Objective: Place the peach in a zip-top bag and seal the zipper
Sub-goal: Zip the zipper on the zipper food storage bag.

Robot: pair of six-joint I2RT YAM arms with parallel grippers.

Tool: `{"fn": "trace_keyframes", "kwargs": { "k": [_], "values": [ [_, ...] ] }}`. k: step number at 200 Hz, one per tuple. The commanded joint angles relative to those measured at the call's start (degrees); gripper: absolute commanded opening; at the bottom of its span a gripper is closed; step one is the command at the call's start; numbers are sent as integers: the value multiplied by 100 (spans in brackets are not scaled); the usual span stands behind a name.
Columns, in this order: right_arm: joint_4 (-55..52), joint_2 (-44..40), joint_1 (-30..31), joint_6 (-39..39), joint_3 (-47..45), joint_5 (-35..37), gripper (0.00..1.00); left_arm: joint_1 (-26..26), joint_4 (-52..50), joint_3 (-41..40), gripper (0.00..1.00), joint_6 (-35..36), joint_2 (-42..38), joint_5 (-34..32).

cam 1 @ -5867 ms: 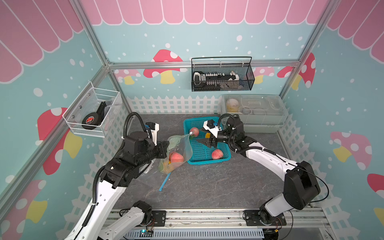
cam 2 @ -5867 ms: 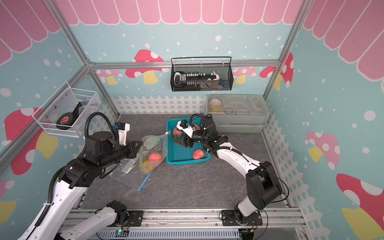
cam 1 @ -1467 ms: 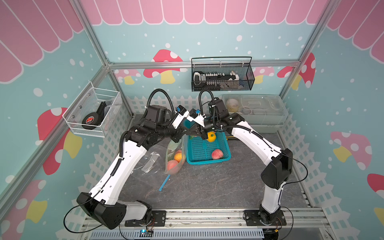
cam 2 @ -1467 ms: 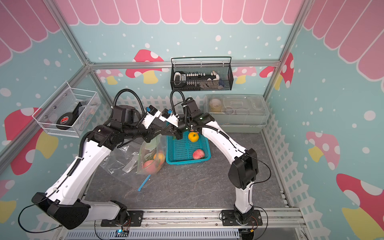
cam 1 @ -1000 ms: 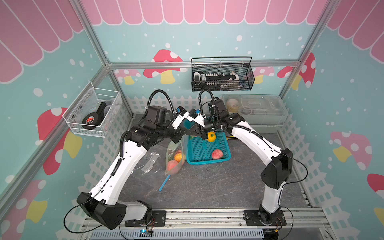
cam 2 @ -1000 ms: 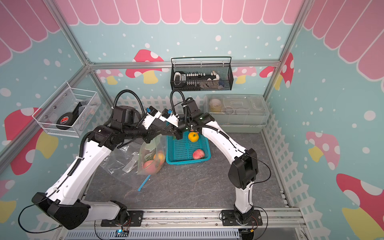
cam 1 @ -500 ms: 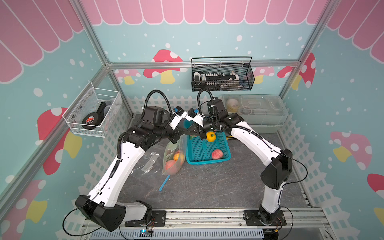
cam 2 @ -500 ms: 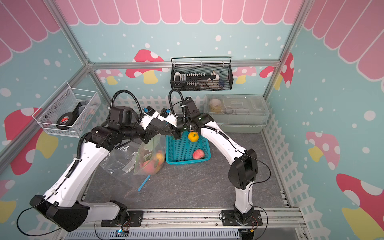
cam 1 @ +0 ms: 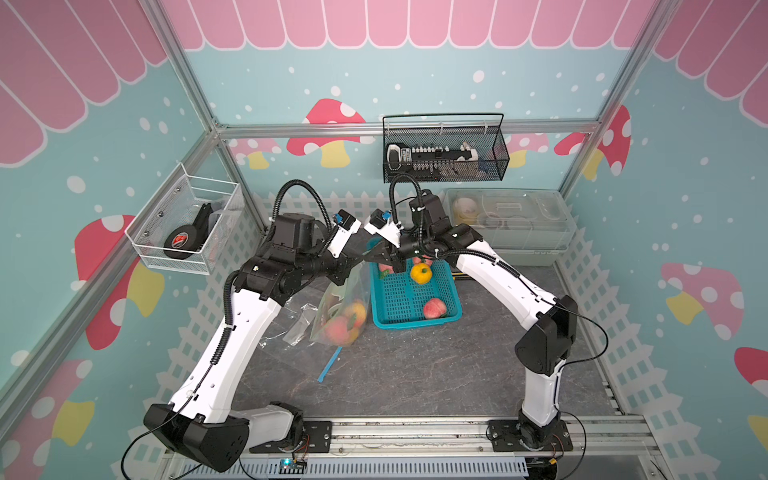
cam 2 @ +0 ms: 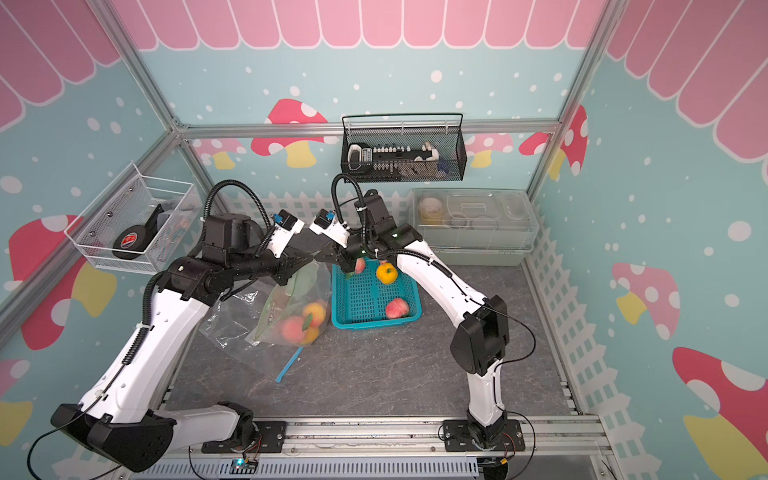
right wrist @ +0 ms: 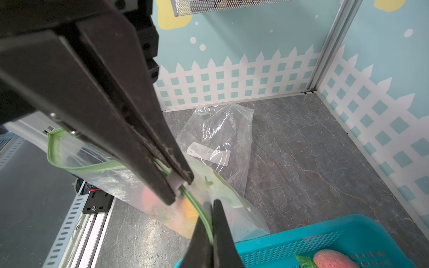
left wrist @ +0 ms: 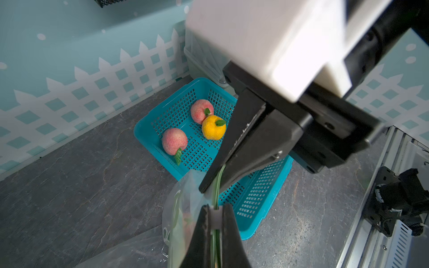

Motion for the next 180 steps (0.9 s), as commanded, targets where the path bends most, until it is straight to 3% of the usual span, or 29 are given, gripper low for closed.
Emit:
{"fn": "trace_keyframes", "kwargs": {
  "k": [1,180],
  "values": [
    [106,158,-155,230,193,592,0,113,-218,-48,3,85,-259,-50],
    [839,169,-211,1471,216,2276,0,600,85,-275,4,-41,-562,87]
  ]
}}
